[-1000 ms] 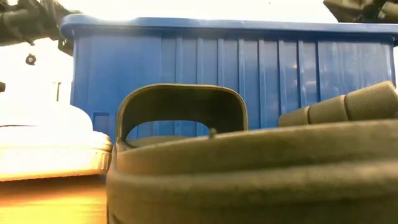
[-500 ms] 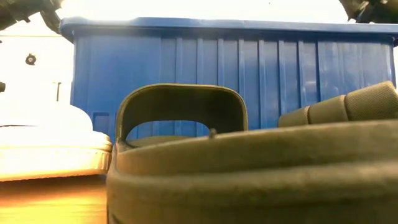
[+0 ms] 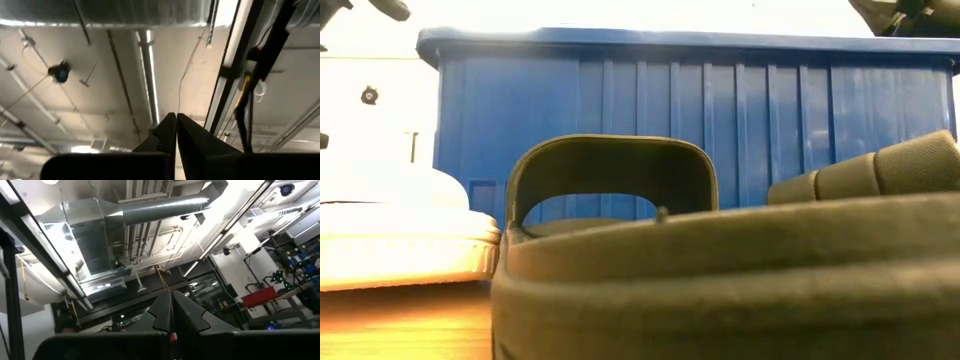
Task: Pick and place slides into bin
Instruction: Put the black slide into the blue bin
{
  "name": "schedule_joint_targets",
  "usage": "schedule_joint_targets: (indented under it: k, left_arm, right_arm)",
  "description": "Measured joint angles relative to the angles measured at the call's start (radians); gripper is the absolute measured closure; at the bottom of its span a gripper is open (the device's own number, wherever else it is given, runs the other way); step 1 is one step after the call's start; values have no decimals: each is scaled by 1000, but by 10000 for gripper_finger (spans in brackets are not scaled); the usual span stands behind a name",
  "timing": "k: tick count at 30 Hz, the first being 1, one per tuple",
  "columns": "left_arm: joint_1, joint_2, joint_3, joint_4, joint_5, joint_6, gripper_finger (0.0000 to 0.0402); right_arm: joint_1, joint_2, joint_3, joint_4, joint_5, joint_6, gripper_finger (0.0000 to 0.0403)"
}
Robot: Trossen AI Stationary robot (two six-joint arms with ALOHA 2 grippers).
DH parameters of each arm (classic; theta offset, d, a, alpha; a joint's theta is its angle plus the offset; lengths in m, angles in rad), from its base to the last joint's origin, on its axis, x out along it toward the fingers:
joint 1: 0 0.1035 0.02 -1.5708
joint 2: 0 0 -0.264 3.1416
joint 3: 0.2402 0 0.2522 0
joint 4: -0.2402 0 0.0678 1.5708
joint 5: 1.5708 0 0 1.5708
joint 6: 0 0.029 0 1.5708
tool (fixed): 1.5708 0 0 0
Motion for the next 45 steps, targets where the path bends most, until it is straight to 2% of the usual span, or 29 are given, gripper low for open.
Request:
schedule_joint_targets:
  k: [3, 6, 10, 16, 21, 24, 31, 38, 45]
  left_arm:
    - [0, 31, 28, -6, -7, 30, 401]
    - [0, 95, 56, -7, -93, 90, 390]
    - [0, 203, 103, -16, -157, 137, 342]
    - [0, 335, 233, -23, -155, 151, 253]
    - [0, 442, 377, -69, -150, 154, 230]
    - [0, 497, 472, -196, -137, 160, 228]
    - [0, 560, 727, -682, -140, 204, 228]
    - [0, 622, 925, -1111, -308, 304, 228]
    - [0, 623, 985, -1393, -478, 310, 228]
  right_arm:
    - [0, 0, 0, 1, 0, 29, 394]
    - [0, 0, 0, 0, 0, 66, 394]
    - [0, 0, 0, 1, 0, 66, 394]
    - [0, 0, 0, 0, -1, 66, 394]
    - [0, 0, 0, 1, -1, 66, 394]
    - [0, 0, 0, 0, -1, 66, 394]
    - [0, 0, 0, 1, -1, 65, 394]
    - [0, 0, 0, 1, -1, 65, 394]
    - [0, 0, 0, 0, -1, 65, 394]
